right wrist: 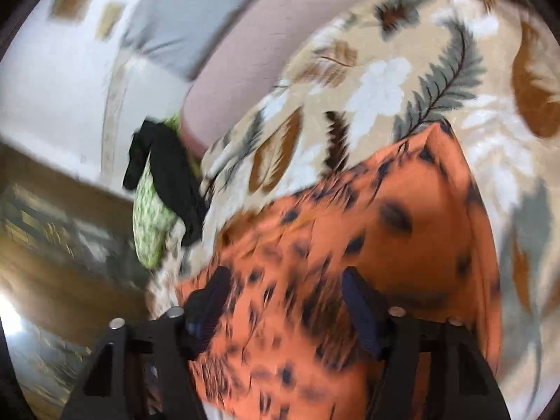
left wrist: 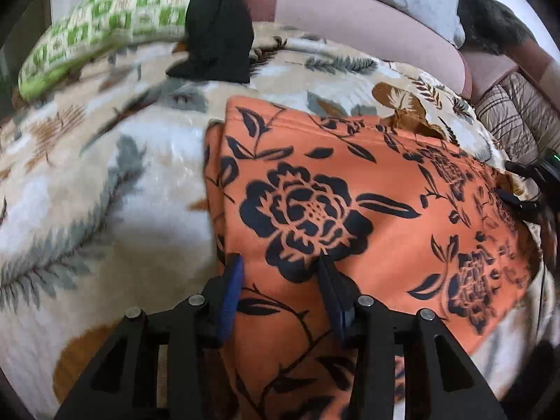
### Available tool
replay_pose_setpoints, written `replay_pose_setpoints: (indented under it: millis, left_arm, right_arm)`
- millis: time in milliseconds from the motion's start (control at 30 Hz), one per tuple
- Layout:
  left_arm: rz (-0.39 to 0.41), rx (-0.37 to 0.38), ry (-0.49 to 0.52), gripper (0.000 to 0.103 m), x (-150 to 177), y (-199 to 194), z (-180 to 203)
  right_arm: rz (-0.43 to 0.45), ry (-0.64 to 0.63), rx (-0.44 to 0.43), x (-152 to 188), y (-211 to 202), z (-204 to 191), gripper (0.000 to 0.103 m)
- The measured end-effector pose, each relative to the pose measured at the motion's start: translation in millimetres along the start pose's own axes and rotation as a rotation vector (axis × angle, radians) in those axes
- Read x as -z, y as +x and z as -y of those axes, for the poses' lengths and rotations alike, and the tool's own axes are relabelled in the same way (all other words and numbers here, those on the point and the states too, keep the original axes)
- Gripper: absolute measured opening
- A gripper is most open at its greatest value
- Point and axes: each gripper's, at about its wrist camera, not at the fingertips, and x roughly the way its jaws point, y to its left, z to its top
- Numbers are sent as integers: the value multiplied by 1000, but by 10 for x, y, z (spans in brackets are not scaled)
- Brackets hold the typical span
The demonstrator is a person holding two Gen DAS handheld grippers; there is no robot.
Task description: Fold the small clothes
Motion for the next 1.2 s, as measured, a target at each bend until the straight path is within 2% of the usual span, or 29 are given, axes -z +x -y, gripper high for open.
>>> replay_pose_setpoints:
  millis: [33, 100, 167, 267, 367, 400, 500, 567, 600, 633, 667, 733, 800, 833, 900, 933, 967, 1033, 1100, 1167, 1200]
  left_arm:
    - [-5, -9, 2, 44, -17, -29, 25]
    - [11, 25, -31, 46, -38, -135, 0]
    - [29, 53, -68, 49, -38, -267, -71]
    - [64, 93, -137, 54, 94, -502, -233]
    - [71, 161, -228, 62, 283, -656, -368]
    - [67, 178, -255, 66, 360, -688, -397]
    - [18, 210, -297, 66, 530, -632, -400]
    - [-5, 240, -314, 66, 602, -578, -375]
    - [-9, 251, -311, 54, 633, -544, -372]
    - [-44, 225, -304, 11, 659, -473, -370]
    - [-73, 215, -322, 11, 691, -430, -389]
    - [-53, 235, -390, 11, 742, -501, -447]
    - [-30, 239, -393, 11, 789, -537, -416]
    - [-76, 234, -418, 14, 852, -410, -438]
    - [-84, 275, -471, 17, 887, -355, -516]
    - [-83, 279, -467, 22, 860, -398, -514]
    - [-76, 260, -454, 26, 839, -449, -495]
    - [-61, 190, -417, 43, 806, -545, -450]
    - [9, 81, -364, 43, 777, -732, -374]
    - [60, 5, -303, 43, 716, -857, -279]
    - [99, -35, -251, 46, 673, -934, -169]
  right_arm:
    - [13, 89, -41, -94, 44, 161, 70]
    - [58, 156, -108, -122, -67, 189, 70]
    - [88, 89, -132, -17, -236, 40, 70]
    - [72, -32, -110, 375, -497, -165, 70]
    - [45, -122, -81, 913, -699, -245, 71]
    - [38, -147, -69, 1122, -760, -248, 71]
    - [45, -163, -39, 1515, -816, -194, 71]
    - [46, -166, -5, 1656, -786, -165, 71]
    - [43, -165, -4, 1685, -773, -165, 71]
    - [42, -162, -9, 1697, -764, -174, 71]
    - [47, -159, -16, 1696, -762, -174, 71]
    - [61, -147, -17, 1675, -764, -186, 71]
    - [74, -145, -29, 1660, -789, -185, 71]
    - [78, -145, -30, 1657, -796, -167, 71]
    - [77, -129, -19, 1649, -783, -84, 71]
    - [78, -117, -14, 1645, -784, -47, 71]
    - [81, -105, -14, 1644, -811, -17, 71]
    - [103, -103, -50, 1634, -901, -5, 71]
    - [120, -89, -67, 1592, -983, -7, 72]
    - [123, -58, -109, 1541, -1043, 20, 74]
    - [117, -23, -138, 1521, -1051, 42, 74]
